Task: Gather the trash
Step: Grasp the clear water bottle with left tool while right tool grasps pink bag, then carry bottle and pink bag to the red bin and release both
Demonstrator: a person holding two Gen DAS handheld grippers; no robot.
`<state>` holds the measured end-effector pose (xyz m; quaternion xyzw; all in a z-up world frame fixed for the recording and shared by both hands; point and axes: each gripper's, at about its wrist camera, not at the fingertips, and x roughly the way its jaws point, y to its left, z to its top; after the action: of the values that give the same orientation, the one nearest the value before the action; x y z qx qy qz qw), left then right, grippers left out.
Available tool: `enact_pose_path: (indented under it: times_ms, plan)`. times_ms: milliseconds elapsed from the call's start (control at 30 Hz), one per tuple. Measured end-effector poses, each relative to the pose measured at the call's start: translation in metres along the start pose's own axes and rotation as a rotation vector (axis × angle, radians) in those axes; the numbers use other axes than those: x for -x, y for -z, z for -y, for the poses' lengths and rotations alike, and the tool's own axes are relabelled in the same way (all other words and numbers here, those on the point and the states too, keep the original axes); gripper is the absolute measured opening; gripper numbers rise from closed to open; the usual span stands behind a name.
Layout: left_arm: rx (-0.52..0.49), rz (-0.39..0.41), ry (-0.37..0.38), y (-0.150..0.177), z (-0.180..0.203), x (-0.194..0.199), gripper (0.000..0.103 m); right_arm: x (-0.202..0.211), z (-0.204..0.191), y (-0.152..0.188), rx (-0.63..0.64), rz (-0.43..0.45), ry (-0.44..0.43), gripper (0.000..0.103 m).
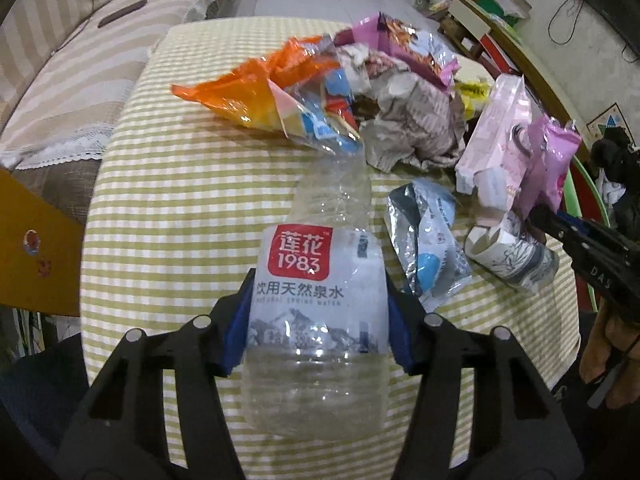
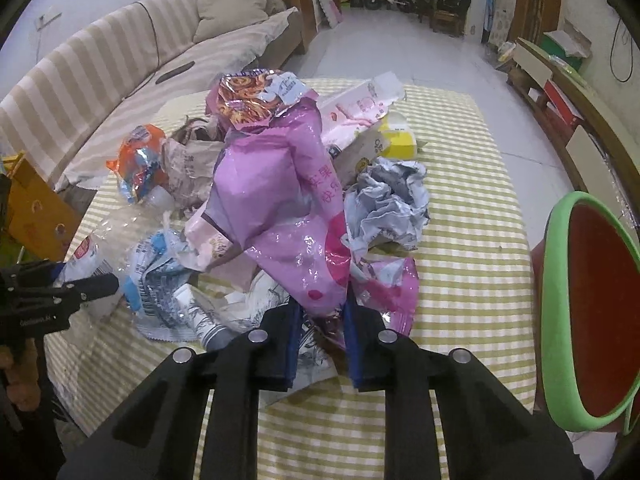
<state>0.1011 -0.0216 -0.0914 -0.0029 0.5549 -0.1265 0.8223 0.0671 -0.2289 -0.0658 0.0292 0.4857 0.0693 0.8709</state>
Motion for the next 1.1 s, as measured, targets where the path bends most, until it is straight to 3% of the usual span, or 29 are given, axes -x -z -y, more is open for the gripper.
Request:
enact_pose_path:
  times_ms: [500,1100]
  plan:
    - [0.036,0.103,0.025,0.030,-0.005,0.058,0.054,0.056,-0.006,0.001,-0.018,0.101,-0.049,0.017]
    - [-0.017,0.228,0.048,0.004,0.028,0.110,0.054,0.100,-0.006,-0.011,-0.056,0.202,-0.093,0.017]
